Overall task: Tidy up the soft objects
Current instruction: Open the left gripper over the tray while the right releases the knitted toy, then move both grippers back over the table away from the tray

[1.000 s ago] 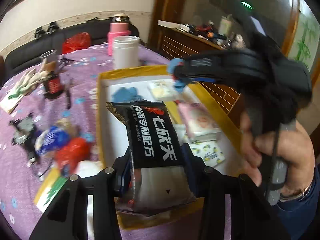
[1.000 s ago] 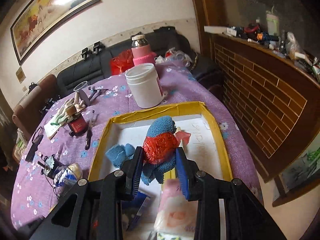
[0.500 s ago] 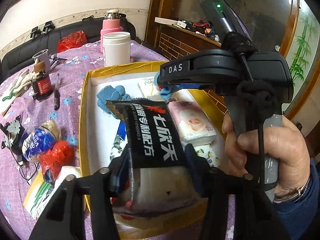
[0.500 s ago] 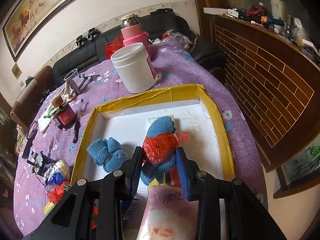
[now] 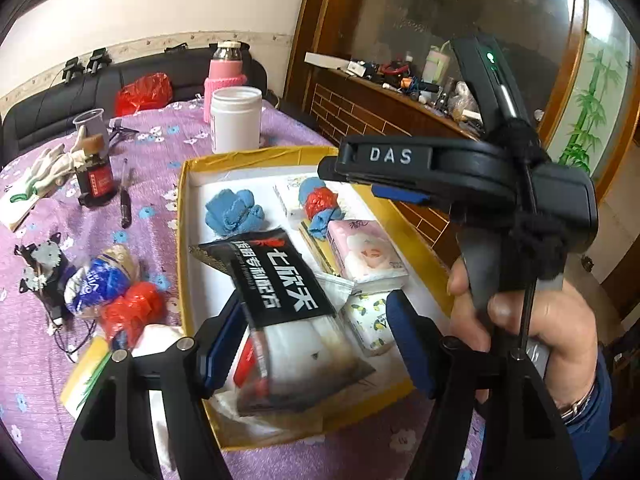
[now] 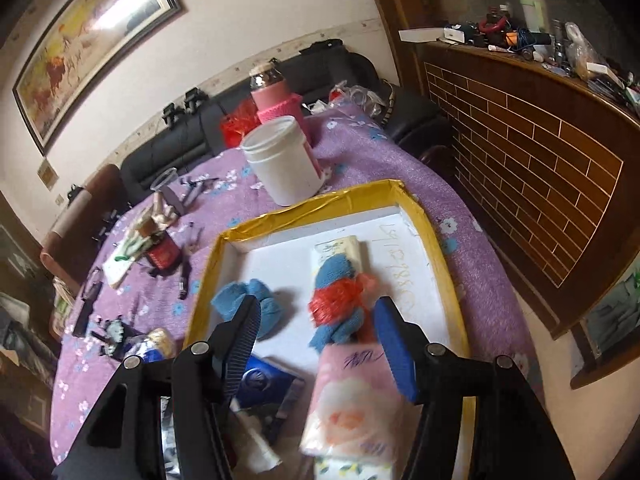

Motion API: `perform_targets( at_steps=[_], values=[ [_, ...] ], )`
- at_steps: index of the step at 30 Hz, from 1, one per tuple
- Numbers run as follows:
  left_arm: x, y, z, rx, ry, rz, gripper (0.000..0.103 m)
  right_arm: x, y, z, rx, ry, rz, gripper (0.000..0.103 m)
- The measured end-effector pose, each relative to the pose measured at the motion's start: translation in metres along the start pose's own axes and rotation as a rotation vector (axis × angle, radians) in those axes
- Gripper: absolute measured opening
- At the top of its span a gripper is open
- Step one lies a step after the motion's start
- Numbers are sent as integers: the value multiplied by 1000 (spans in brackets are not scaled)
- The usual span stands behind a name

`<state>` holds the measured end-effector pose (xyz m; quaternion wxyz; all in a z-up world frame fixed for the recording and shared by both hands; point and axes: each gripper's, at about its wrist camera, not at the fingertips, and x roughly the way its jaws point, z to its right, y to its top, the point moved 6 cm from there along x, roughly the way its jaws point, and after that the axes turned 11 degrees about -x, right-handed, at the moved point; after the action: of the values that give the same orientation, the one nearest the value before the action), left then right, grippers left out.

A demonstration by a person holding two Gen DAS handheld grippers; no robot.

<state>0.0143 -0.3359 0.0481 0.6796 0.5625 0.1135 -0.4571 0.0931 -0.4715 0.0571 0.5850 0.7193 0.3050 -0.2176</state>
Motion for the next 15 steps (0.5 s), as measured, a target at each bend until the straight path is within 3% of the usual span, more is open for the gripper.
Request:
perform_targets(
  at_steps=[10, 15],
  values=[
    [-40, -2, -33, -36, 11, 53, 70, -20, -13, -46, -28, 77, 31, 63],
    [-66, -12, -71, -63, 35, 73, 70, -21, -23, -79, -67, 125, 19, 63]
  ],
)
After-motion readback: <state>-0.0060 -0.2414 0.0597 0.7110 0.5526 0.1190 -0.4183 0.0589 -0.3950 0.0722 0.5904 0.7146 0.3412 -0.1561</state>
